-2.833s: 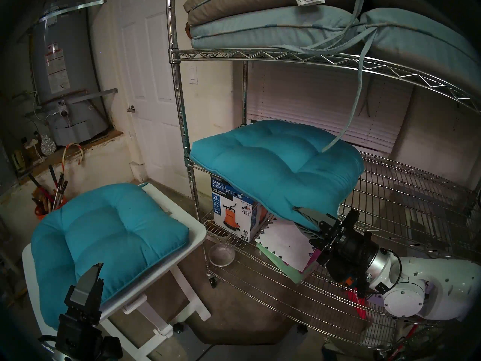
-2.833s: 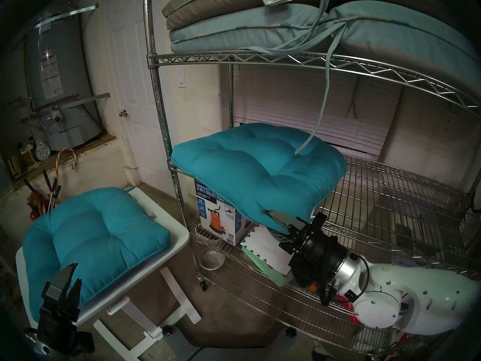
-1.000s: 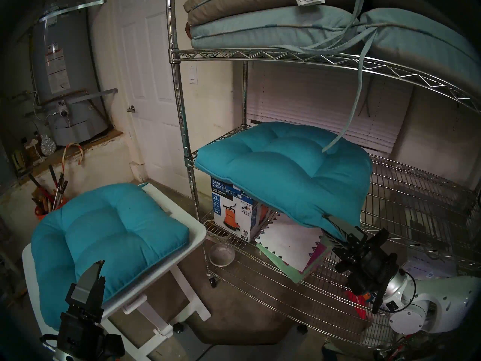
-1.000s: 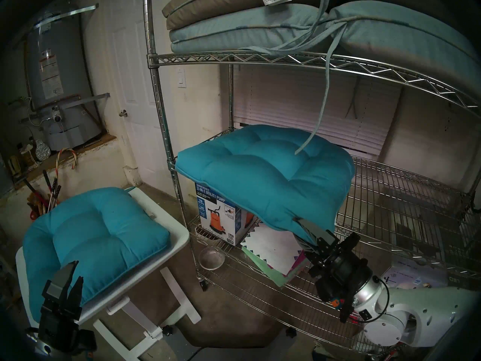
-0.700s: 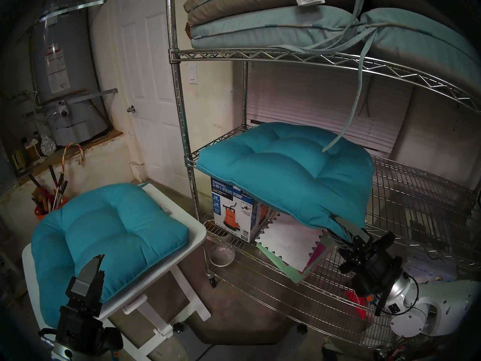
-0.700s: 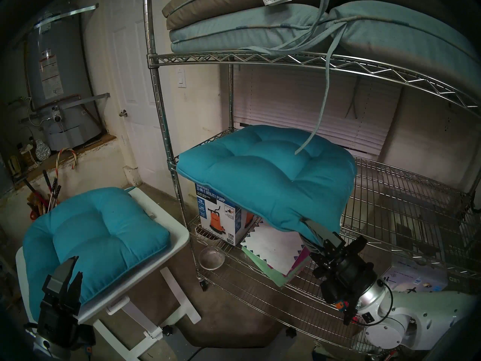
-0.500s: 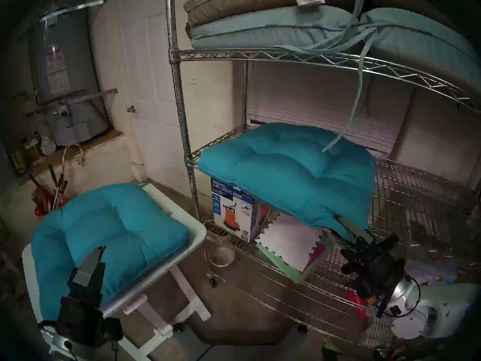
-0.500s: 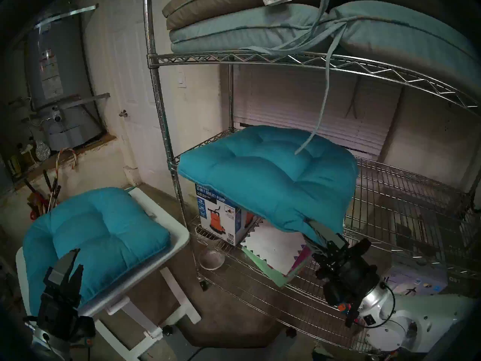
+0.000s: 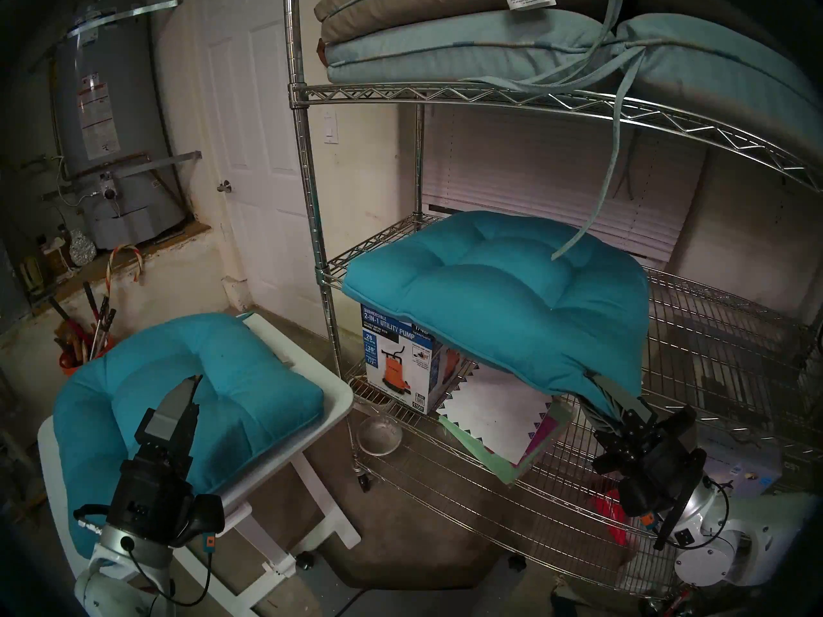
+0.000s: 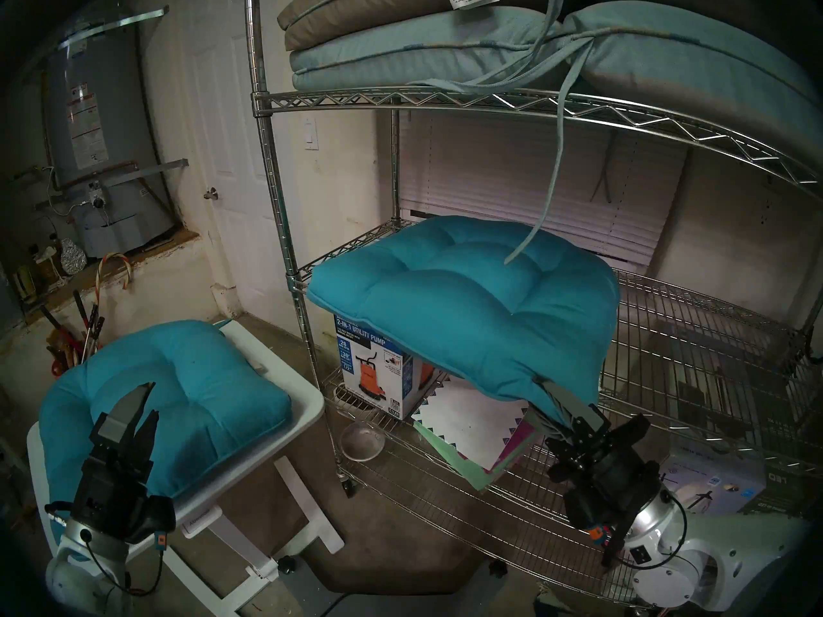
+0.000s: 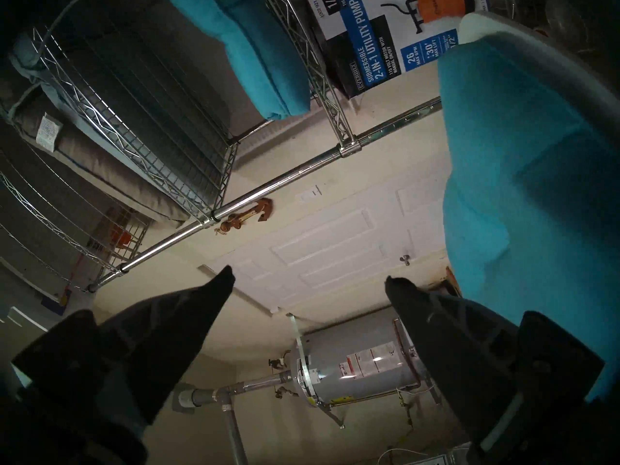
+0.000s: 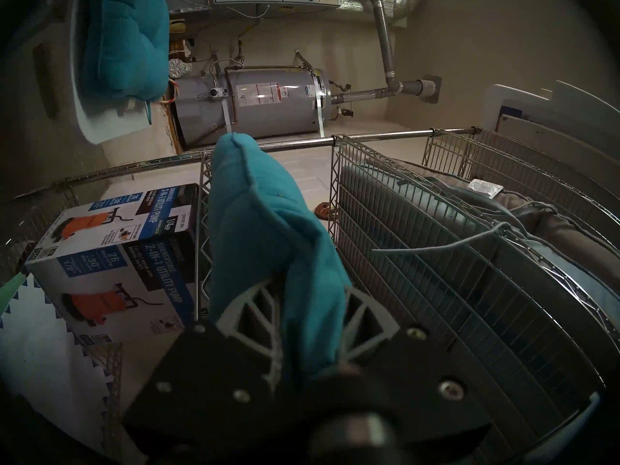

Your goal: Take cushion off the shelf

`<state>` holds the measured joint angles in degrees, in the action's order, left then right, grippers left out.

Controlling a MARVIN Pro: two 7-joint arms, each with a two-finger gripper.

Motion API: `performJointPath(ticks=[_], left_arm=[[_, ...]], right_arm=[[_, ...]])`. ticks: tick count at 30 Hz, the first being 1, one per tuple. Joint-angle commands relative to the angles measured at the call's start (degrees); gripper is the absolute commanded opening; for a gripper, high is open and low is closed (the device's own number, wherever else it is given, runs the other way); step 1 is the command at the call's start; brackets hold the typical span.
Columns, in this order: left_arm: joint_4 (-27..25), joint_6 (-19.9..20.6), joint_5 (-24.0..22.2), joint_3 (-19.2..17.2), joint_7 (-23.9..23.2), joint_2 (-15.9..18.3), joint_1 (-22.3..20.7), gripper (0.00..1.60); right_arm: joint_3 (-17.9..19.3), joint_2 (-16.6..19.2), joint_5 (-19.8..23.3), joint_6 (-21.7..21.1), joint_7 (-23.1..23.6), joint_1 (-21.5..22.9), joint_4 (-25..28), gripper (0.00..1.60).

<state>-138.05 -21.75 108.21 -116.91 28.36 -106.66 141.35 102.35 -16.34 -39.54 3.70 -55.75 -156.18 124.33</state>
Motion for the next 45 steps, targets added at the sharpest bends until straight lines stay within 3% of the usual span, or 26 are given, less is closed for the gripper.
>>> performJointPath(ticks=[1,9,28,45], left_arm=[[-0.2,-1.1,-0.4,2.2,-1.9,2.2,-5.7,1.60],[-0.4,-3.6,-1.8,6.5,-6.8,2.7,-10.3,1.60],[2.3,-5.5,-10.7,14.8,-22.3,7.4,-17.3,1.60],[6.1,-2.9,-16.1,19.9,-36.3,11.8,-28.5,1.60]], right_arm=[[3.5,-3.8,-0.8,1.4,-1.1,-4.2,1.7,0.00],[8.3,-8.2,-2.7,4.0,-0.3,-8.8,2.7,0.00],[14.0,-19.7,-7.8,13.4,3.7,-8.8,5.1,0.00],[17.3,-30.4,-12.0,24.0,9.4,-8.8,6.8,0.00]])
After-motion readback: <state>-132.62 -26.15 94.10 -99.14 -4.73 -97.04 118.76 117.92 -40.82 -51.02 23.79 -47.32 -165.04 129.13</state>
